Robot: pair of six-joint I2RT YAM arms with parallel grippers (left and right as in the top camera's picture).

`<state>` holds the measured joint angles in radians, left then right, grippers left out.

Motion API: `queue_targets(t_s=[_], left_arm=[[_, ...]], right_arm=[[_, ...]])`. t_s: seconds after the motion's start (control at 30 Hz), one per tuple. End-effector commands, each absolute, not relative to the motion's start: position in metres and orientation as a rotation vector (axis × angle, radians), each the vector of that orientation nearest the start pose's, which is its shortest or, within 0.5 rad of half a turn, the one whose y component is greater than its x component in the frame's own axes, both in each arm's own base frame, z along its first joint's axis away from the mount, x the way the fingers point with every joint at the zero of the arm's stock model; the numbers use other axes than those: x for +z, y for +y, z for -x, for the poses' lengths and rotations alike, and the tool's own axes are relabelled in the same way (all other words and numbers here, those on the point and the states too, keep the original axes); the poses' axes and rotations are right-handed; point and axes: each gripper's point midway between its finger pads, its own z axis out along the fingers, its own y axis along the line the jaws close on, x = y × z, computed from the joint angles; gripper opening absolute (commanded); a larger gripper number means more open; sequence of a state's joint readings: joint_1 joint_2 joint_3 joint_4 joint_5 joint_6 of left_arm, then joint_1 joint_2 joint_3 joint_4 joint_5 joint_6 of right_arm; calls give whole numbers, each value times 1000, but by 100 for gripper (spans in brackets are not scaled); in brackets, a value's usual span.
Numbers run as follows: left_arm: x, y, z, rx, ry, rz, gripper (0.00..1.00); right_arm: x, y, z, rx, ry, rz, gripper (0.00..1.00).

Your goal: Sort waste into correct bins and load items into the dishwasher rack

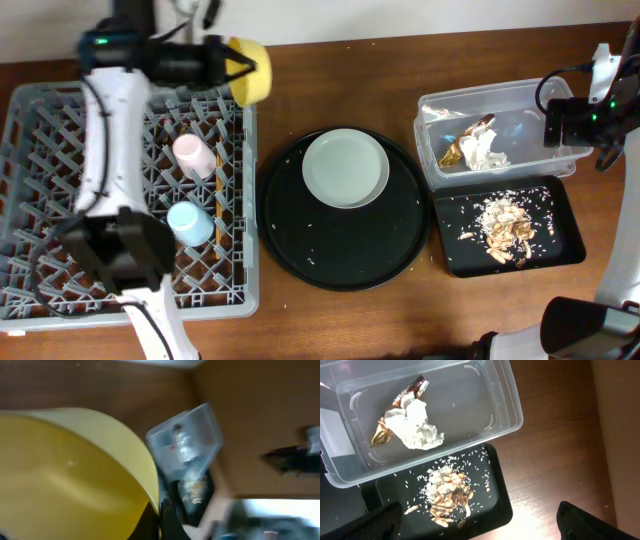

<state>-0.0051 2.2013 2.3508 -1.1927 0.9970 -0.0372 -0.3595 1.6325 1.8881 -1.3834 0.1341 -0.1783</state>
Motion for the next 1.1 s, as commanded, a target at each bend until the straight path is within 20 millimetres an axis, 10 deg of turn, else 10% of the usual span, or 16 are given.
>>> queue_targets(t_s=[0.0, 0.13, 0.3, 0.4, 0.5, 0.63, 0.73, 0.9, 1.07], left_arm=[[259, -107, -509, -1858, 2072, -215, 0], [182, -65, -532, -1962, 2090, 27, 2], [109, 29, -522, -1494, 2480, 389, 26], [135, 67, -515, -1478, 2432, 484, 33], [219, 66, -510, -1367, 2370, 315, 35], [280, -14, -497, -962, 2493, 41, 46], [274, -154, -470, -777, 2605, -359, 50], [215, -301, -389, -287, 2746, -786, 58], [118, -362, -355, -155, 2826, -910, 59]], right_arm=[[279, -151, -330, -351, 2704, -308, 99], [279, -151, -330, -351, 2704, -308, 99], [279, -151, -330, -351, 2704, -308, 99], [279, -151, -330, -351, 2704, -308, 99], [279, -151, -330, -351, 2704, -308, 99], [279, -151, -330, -351, 2704, -308, 99], [279, -151, -330, -351, 2704, -308, 99], [279, -151, -330, -351, 2704, -308, 99], [279, -151, -330, -351, 2704, -308, 99]])
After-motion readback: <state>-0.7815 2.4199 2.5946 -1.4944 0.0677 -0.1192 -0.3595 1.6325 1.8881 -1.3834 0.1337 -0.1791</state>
